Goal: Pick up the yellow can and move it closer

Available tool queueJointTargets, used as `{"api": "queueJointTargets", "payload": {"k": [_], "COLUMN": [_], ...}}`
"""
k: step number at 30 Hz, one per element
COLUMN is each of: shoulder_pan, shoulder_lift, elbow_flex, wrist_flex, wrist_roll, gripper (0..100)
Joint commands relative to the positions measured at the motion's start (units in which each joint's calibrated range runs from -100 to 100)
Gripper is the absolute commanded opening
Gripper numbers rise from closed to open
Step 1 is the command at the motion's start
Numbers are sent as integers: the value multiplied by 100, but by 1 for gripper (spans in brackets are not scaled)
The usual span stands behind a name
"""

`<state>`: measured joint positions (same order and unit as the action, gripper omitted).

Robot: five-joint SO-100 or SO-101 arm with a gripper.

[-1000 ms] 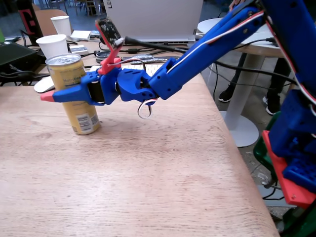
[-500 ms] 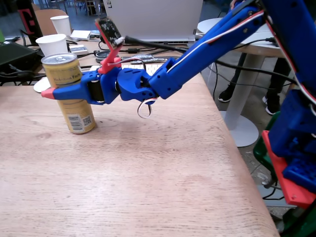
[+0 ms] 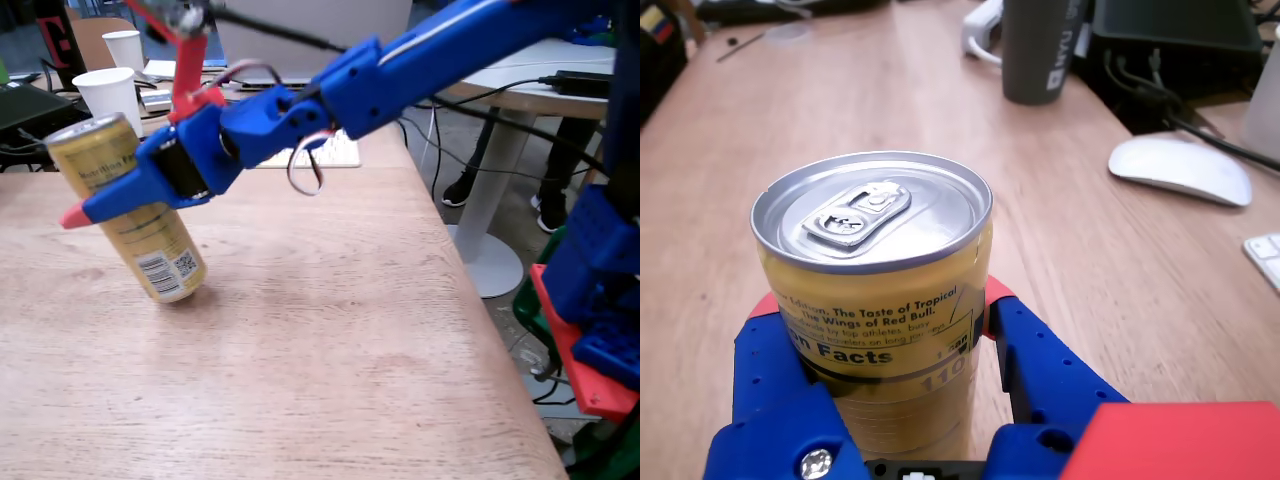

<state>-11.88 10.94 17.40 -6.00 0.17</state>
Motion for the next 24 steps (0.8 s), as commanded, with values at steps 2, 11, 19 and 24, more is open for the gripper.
{"api": "queueJointTargets", "payload": {"k": [2, 11, 19, 24], "shoulder_pan": [-81, -64, -64, -64], "shoulder_lift": [-1943, -4876, -7449, -8821], "elbow_flex": [388, 2682, 4890, 6117], "wrist_flex": [239, 1446, 1988, 1988], "wrist_roll": [-15, -15, 39, 44], "gripper": [25, 25, 25, 25]}}
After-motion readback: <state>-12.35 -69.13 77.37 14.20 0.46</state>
